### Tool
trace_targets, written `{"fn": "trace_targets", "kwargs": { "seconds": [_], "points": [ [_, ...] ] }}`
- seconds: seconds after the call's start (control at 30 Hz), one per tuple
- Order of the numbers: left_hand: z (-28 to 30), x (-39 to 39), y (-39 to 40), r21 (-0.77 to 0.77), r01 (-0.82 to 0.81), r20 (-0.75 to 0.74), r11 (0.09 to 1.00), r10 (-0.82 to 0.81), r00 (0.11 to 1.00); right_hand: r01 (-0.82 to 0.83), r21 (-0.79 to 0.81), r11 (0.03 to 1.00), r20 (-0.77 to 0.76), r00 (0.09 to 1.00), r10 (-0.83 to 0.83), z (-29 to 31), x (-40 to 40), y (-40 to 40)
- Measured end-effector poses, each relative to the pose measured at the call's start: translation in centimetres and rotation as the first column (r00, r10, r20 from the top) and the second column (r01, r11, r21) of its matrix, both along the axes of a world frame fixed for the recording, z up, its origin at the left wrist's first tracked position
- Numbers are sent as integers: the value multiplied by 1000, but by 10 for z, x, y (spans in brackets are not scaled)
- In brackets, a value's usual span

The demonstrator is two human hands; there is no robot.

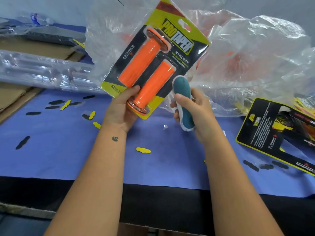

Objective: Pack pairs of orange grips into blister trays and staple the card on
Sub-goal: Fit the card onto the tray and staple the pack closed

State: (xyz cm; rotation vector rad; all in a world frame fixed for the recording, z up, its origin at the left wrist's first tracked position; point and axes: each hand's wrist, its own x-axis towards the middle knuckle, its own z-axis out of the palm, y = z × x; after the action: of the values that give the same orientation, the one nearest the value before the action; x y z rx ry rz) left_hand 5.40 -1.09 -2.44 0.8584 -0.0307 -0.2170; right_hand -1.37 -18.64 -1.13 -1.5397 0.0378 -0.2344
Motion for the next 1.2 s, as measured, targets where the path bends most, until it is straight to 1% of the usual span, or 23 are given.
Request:
{"fn": "trace_targets", "kwargs": {
  "seconds": [0.13, 0.33, 0.47, 0.6, 0.7, 0.77, 0.83, 0.87, 1.0, 1.07, 1.13, 1.2],
  "points": [
    [0, 0, 0, 85, 14, 35, 996, -17, 999, 118, 152, 981, 47, 991, -126, 1, 2, -7],
    [0, 1, 3, 167, 14, 63, 986, -25, 998, 185, 374, 909, 63, 973, -224, 4, 5, -8],
    [0, 2, 9, 216, 24, 83, 976, -42, 996, 269, 417, 868, 37, 949, -312, 4, 5, -12],
    [0, 4, 14, 227, 79, 19, 971, -86, 996, 276, 422, 864, -12, 954, -299, 4, 4, -15],
    [0, 6, 20, 253, 72, -6, 965, -73, 997, 279, 438, 855, -16, 953, -302, 8, 2, -20],
    [1, 5, 20, 296, 29, 30, 955, -40, 999, 316, 388, 866, -26, 943, -333, 9, 2, -19],
    [3, 2, 10, 275, -19, 93, 961, -7, 996, 346, 288, 893, -20, 935, -355, 6, 4, -10],
    [4, 0, 4, 253, -19, 106, 967, -8, 994, 339, 246, 908, -25, 939, -344, 4, 6, -4],
    [5, -3, -5, 238, 29, 68, 971, -46, 997, 214, 153, 965, -40, 977, -210, 5, 7, 1],
    [4, 1, 0, 230, 23, 49, 973, -35, 998, 135, 102, 986, -26, 991, -133, 6, 5, -7],
    [3, 3, 3, 218, 16, 19, 976, -20, 1000, 79, 87, 993, -24, 997, -77, 5, 3, -12],
    [1, 5, 2, 175, -9, -13, 985, 11, 1000, 8, 68, 998, -47, 999, -5, 4, 2, -12]
  ]
}}
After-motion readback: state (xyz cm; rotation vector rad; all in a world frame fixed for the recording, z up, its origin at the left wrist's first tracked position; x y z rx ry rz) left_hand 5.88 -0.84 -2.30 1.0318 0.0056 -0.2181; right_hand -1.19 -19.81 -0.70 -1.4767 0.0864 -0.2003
